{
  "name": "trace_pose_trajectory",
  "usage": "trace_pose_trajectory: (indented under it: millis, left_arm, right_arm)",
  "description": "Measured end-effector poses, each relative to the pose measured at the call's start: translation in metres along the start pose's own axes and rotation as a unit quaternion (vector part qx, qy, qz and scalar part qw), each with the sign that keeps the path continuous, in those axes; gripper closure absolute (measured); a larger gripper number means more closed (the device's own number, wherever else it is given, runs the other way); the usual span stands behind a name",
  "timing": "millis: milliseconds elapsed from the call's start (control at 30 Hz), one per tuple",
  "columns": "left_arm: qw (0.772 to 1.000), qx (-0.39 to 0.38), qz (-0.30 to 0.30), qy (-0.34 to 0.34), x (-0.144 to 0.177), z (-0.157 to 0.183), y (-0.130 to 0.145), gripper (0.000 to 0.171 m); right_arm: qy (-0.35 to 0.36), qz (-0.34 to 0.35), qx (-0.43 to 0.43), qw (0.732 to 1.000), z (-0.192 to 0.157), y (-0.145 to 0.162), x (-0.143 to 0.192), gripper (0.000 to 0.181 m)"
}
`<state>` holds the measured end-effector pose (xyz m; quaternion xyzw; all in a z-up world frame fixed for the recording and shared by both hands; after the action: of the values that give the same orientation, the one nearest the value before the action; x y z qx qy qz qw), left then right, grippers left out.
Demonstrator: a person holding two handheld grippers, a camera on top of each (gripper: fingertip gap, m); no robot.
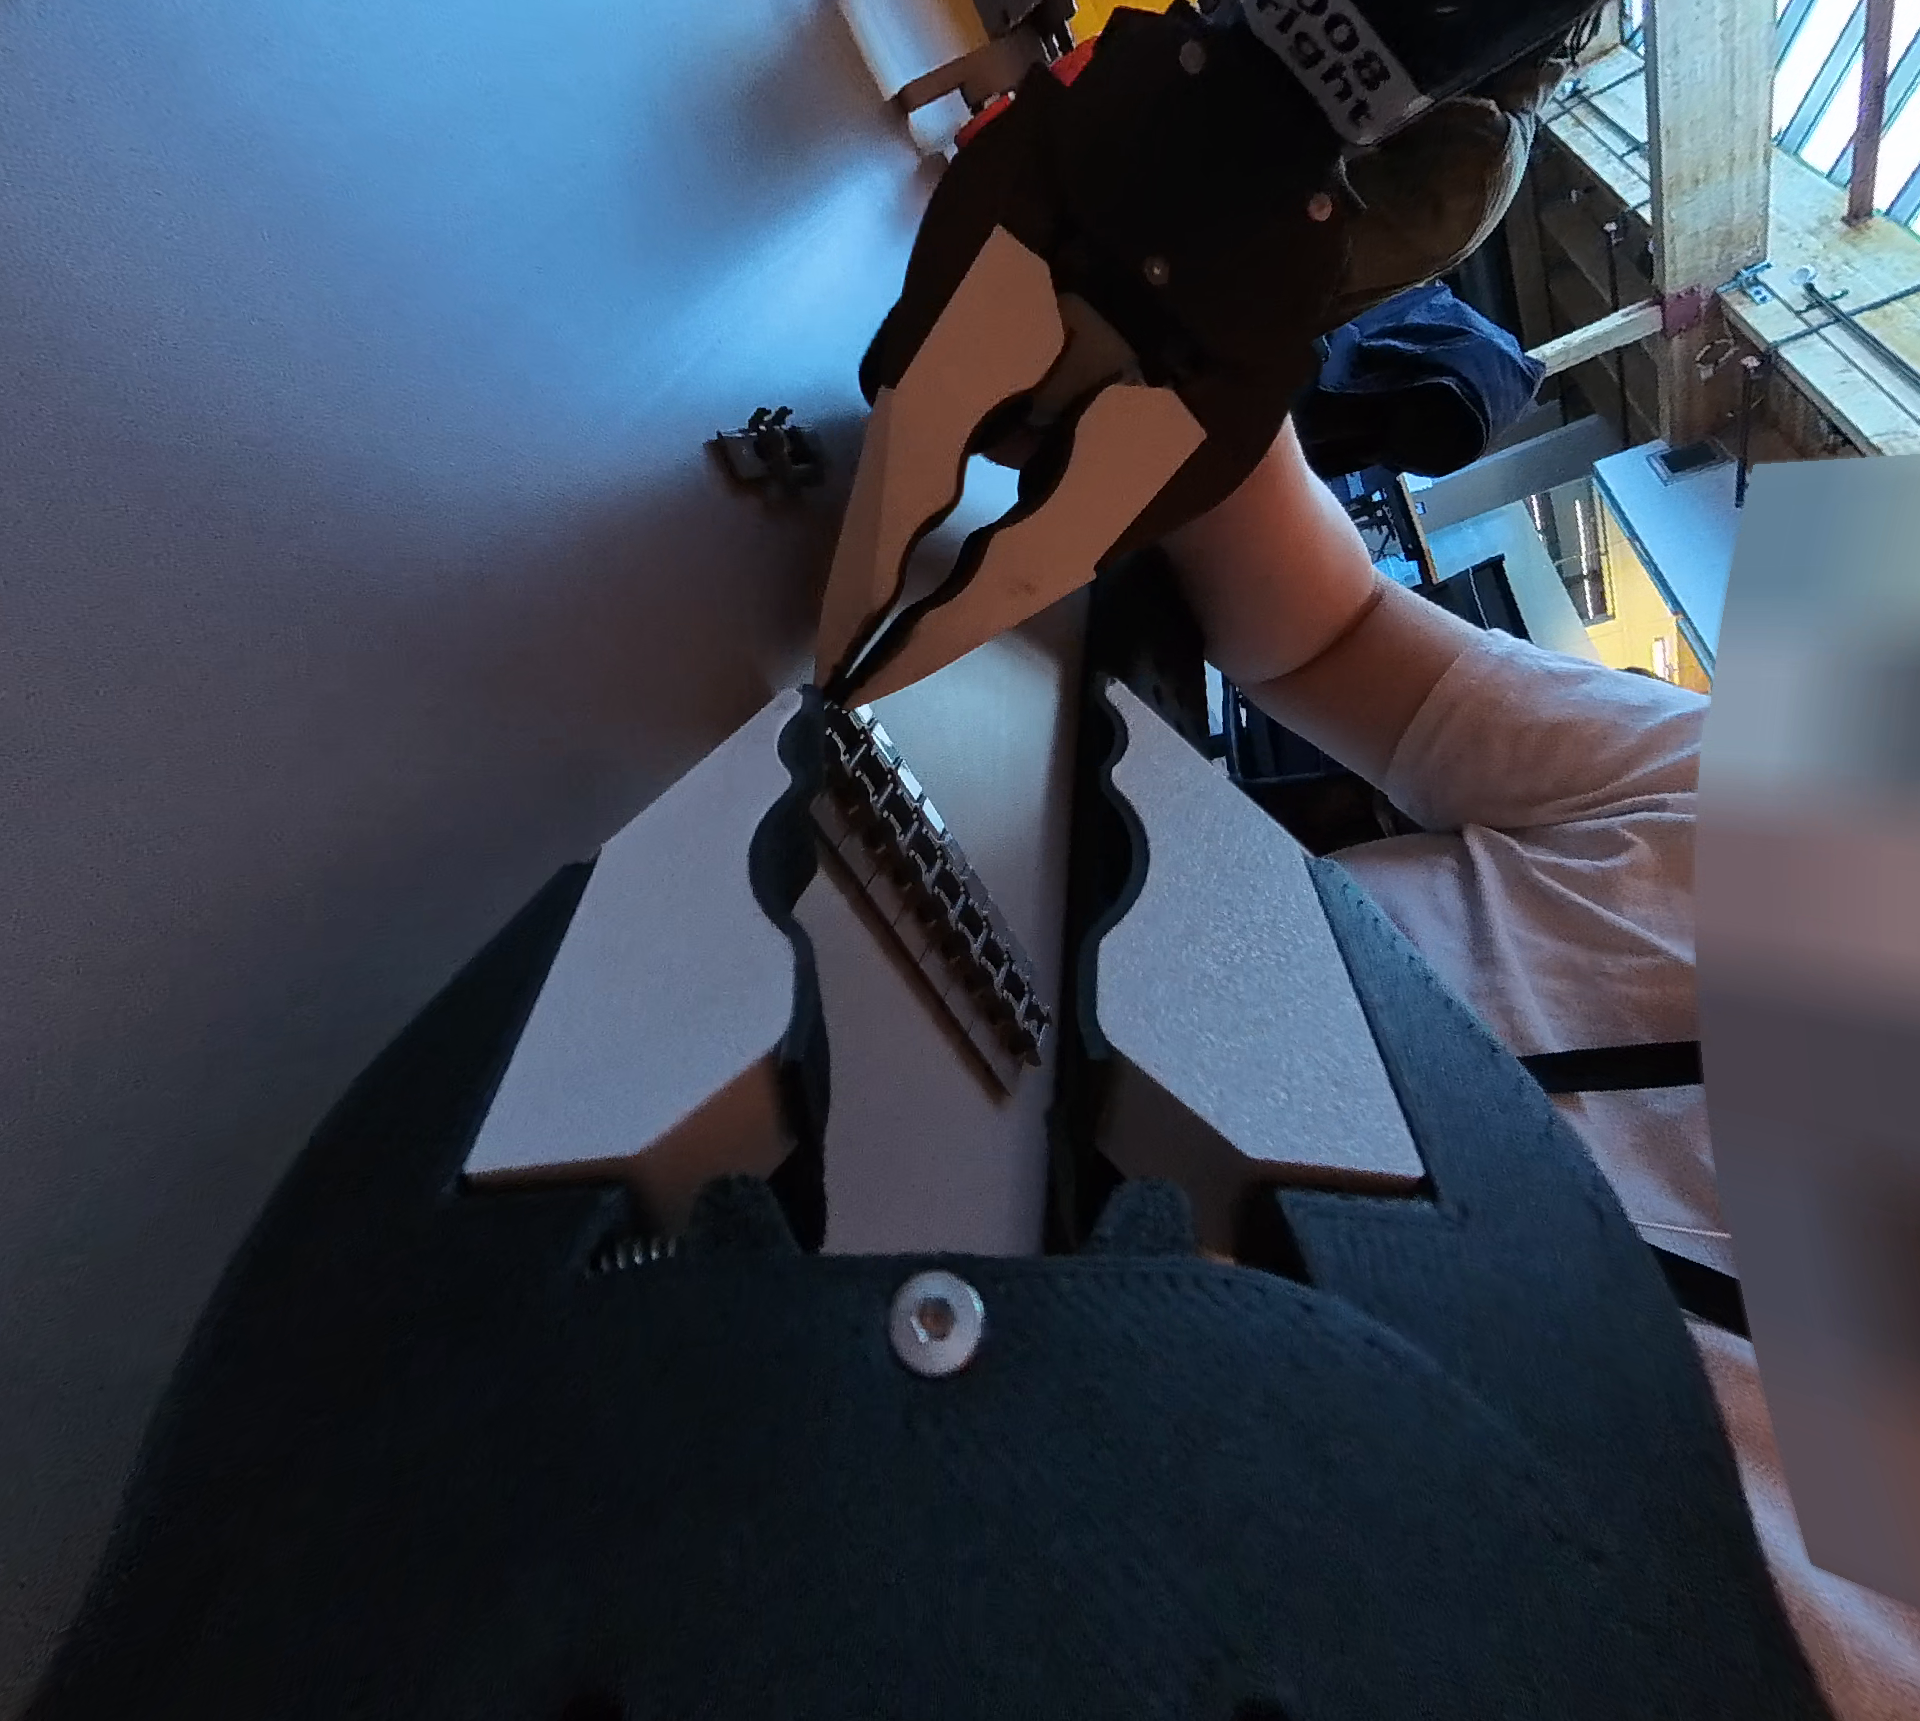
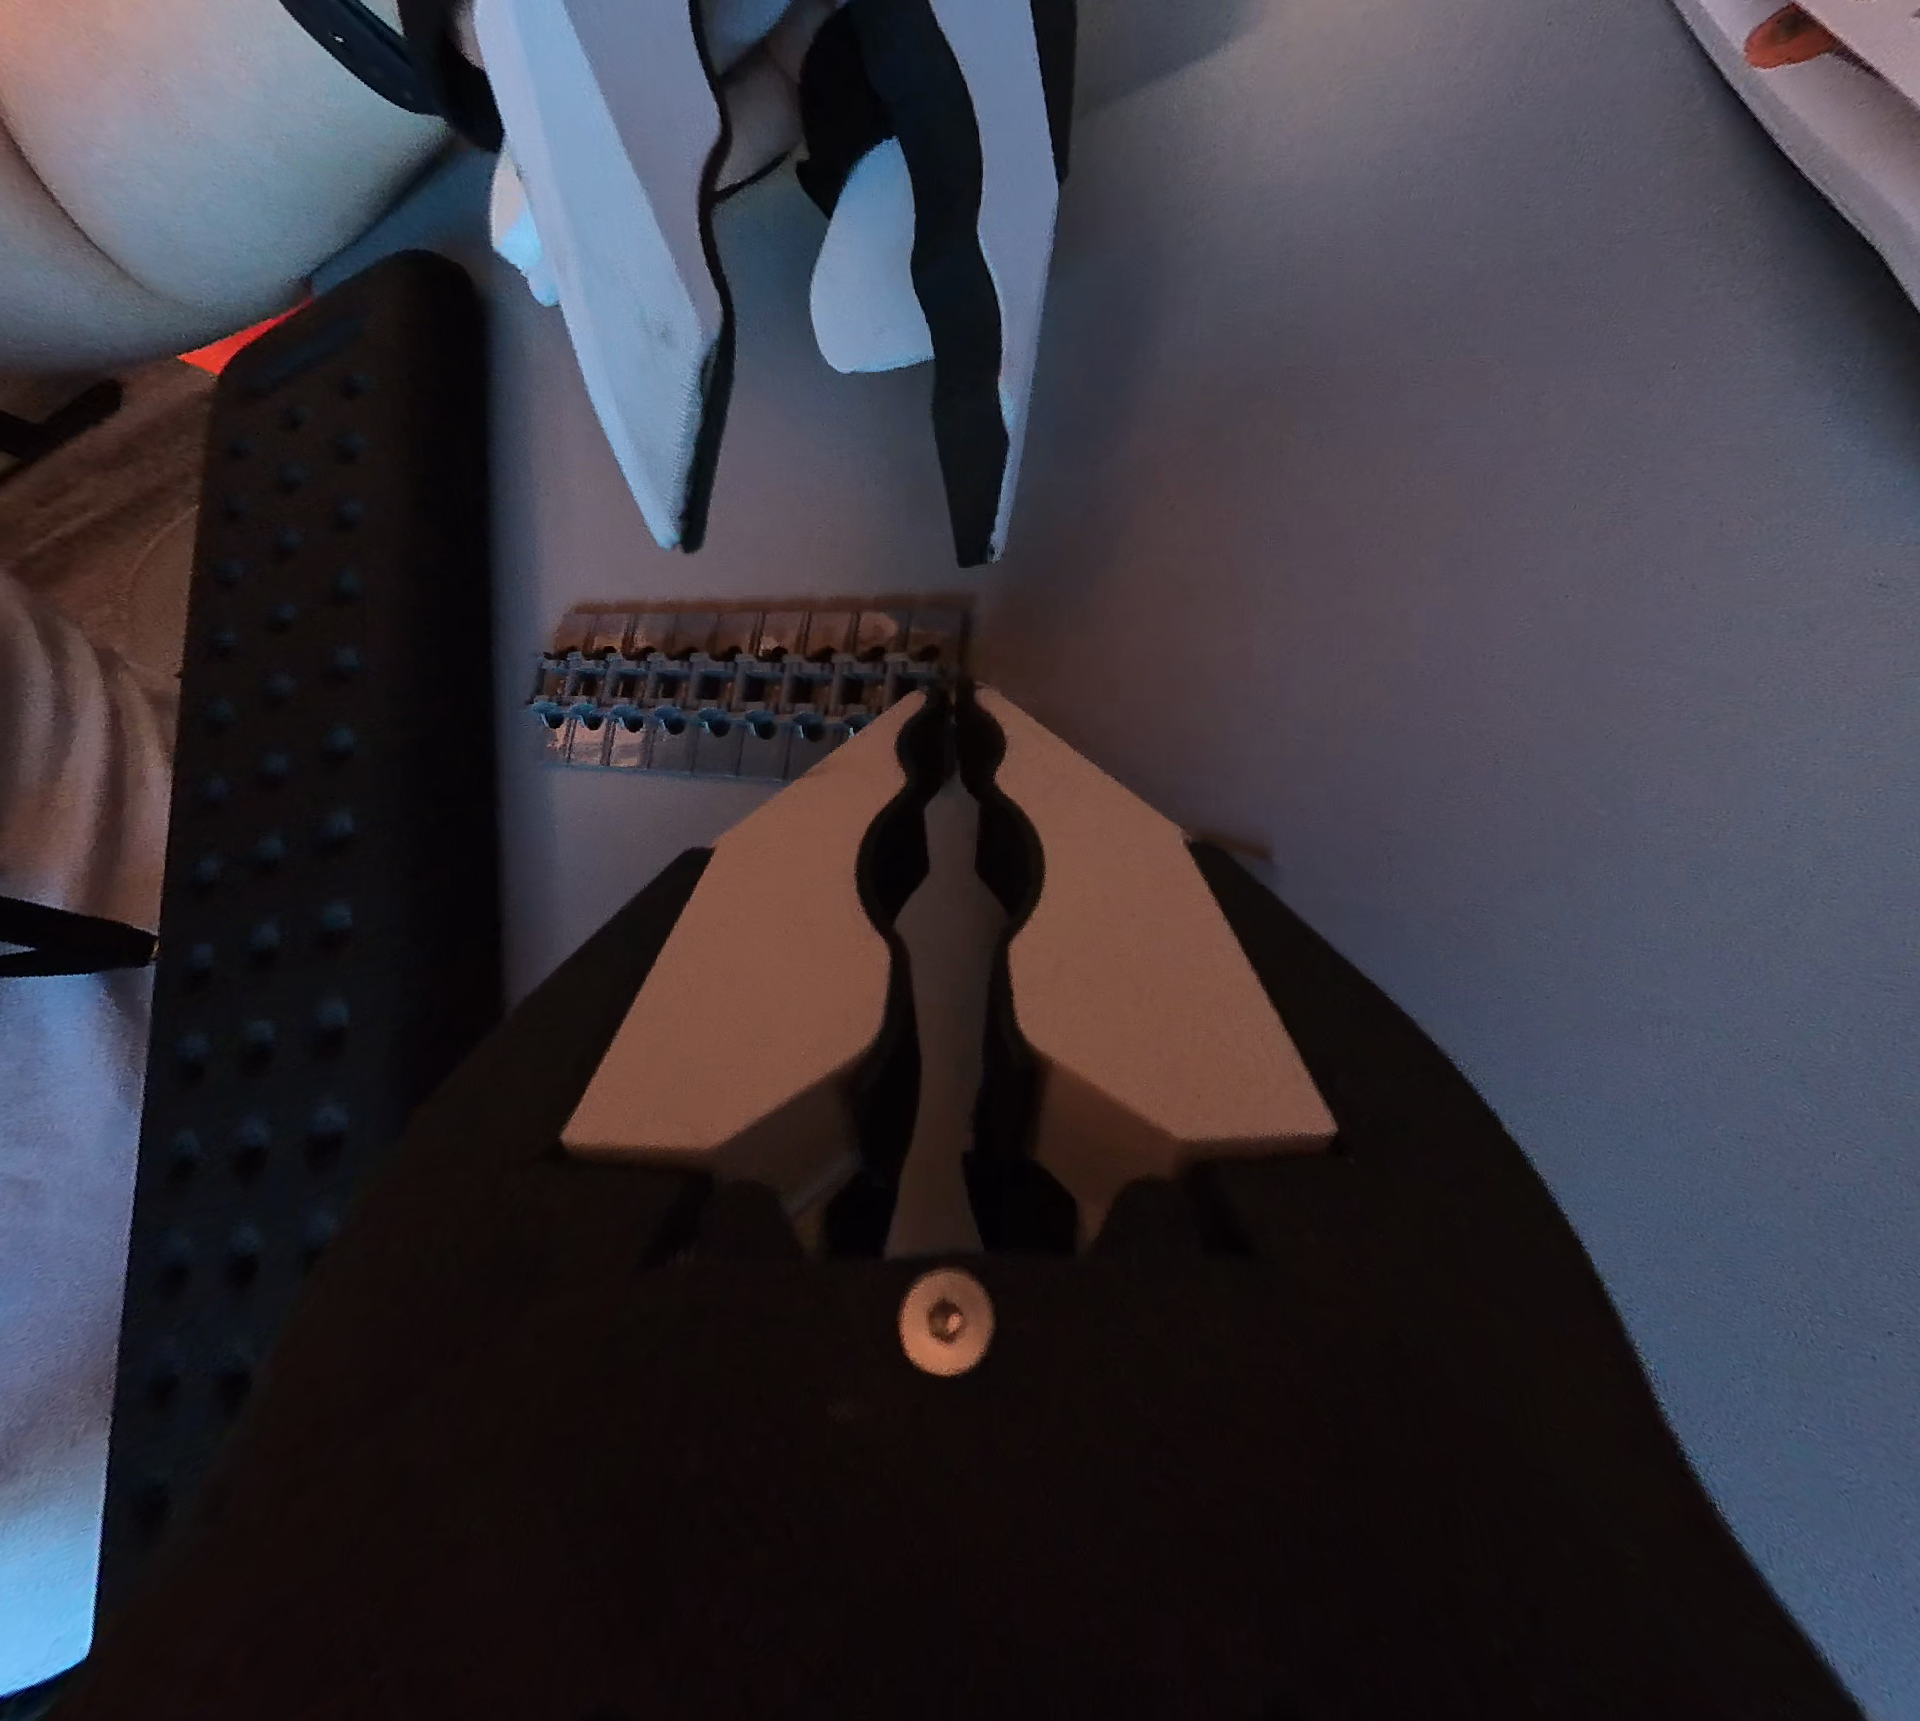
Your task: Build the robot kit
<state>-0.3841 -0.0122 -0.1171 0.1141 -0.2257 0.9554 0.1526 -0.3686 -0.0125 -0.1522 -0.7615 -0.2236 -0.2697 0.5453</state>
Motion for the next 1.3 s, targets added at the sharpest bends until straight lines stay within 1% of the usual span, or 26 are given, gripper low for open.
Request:
trace_pose_trajectory:
  millis: [233,433,500,600,633,700,800,833,867,900,1000,1033,1167,1200,1233,1300]
  left_arm:
    - [1.000,0.007,-0.006,-0.004,0.000,-0.003,0.002,0.123]
    - [0.999,-0.015,-0.017,-0.023,0.001,-0.006,0.005,0.122]
    - [0.998,-0.034,-0.030,-0.030,-0.001,-0.005,0.009,0.120]
    - [0.991,-0.098,-0.056,-0.073,-0.004,-0.010,0.017,0.118]
    - [0.986,-0.125,-0.064,-0.091,-0.005,-0.012,0.019,0.117]
    - [0.972,-0.182,-0.069,-0.133,-0.008,-0.017,0.020,0.115]
    - [0.954,-0.237,-0.077,-0.167,-0.013,-0.018,0.023,0.113]
    - [0.947,-0.253,-0.078,-0.180,-0.014,-0.019,0.023,0.115]
    - [0.938,-0.273,-0.077,-0.199,-0.014,-0.023,0.022,0.122]
    - [0.928,-0.296,-0.077,-0.215,-0.013,-0.026,0.021,0.129]
    - [0.900,-0.357,-0.072,-0.239,-0.014,-0.028,0.023,0.130]
    - [0.895,-0.369,-0.065,-0.240,-0.015,-0.028,0.023,0.129]
    - [0.900,-0.364,-0.062,-0.231,-0.017,-0.028,0.024,0.132]
    - [0.900,-0.365,-0.062,-0.231,-0.017,-0.027,0.024,0.135]
    - [0.899,-0.368,-0.066,-0.226,-0.018,-0.026,0.025,0.144]
    - [0.896,-0.377,-0.069,-0.225,-0.019,-0.025,0.027,0.149]
  right_arm:
    - [0.001,-0.008,-0.001,1.000,0.000,0.001,0.001,0.181]
    - [0.032,-0.001,0.037,0.999,-0.004,-0.006,0.009,0.181]
    - [0.052,0.004,0.053,0.997,-0.004,-0.009,0.014,0.181]
    - [0.091,-0.017,0.083,0.992,-0.002,-0.001,0.019,0.181]
    - [0.121,-0.023,0.095,0.988,0.000,0.001,0.022,0.173]
    - [0.206,-0.044,0.134,0.968,0.011,0.003,0.034,0.171]
    - [0.359,-0.072,0.190,0.911,0.030,-0.007,0.062,0.172]
    - [0.399,-0.085,0.200,0.891,0.035,-0.009,0.071,0.172]
    - [0.424,-0.099,0.207,0.876,0.039,-0.010,0.076,0.172]
    - [0.438,-0.111,0.209,0.867,0.041,-0.009,0.078,0.172]
    - [0.430,-0.125,0.201,0.871,0.043,-0.002,0.071,0.173]
    - [0.429,-0.130,0.203,0.871,0.044,-0.001,0.070,0.173]
    - [0.427,-0.136,0.204,0.870,0.044,0.001,0.068,0.173]
    - [0.426,-0.136,0.203,0.871,0.044,0.001,0.067,0.173]
    - [0.426,-0.137,0.204,0.871,0.044,0.001,0.067,0.173]
    - [0.422,-0.142,0.204,0.872,0.044,0.003,0.064,0.173]
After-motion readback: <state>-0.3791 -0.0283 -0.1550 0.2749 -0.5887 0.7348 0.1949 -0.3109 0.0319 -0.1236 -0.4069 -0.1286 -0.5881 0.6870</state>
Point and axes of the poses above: each gripper's, where its closed fingertips meet, x back along the fingers, y out of its underside, z = x × y across the jaws, the point moved 1 cm from there along x, back along the fingers, and after that the axes turned 7 degrees about x, right-handed, at the moved point
